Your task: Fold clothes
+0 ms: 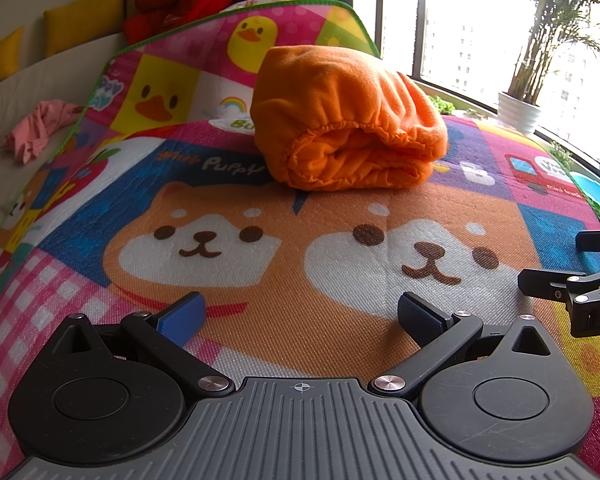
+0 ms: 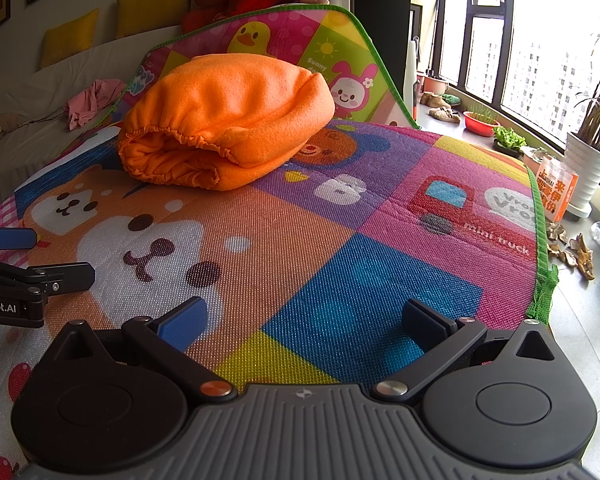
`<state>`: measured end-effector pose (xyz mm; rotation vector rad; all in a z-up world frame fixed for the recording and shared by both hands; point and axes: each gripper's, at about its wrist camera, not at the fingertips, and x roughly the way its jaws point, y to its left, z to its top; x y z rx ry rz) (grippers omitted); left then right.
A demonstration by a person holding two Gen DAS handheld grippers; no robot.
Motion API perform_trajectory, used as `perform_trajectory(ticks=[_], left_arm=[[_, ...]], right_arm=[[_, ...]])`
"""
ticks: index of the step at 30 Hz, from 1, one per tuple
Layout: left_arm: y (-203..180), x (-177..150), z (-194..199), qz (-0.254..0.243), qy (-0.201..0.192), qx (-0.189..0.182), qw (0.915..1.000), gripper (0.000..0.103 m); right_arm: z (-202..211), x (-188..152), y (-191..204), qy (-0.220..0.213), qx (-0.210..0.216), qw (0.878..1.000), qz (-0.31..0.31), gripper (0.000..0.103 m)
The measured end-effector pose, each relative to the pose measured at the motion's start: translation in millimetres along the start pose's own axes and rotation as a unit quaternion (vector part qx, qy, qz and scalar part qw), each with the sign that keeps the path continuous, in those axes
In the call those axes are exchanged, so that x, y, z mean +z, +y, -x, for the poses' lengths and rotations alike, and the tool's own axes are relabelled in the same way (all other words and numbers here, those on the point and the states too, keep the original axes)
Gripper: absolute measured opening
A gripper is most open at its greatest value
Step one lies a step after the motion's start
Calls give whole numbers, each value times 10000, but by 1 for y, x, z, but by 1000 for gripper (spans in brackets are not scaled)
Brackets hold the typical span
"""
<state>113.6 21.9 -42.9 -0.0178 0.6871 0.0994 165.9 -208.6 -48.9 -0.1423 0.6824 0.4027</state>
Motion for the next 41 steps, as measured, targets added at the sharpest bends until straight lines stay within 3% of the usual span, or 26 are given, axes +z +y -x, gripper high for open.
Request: perform_trajectory(ticks=[41], left_arm=[[1, 0, 0, -8, -18, -45, 10000, 103]], right_arm=[[0, 0, -1, -5, 9, 10000, -6, 103]])
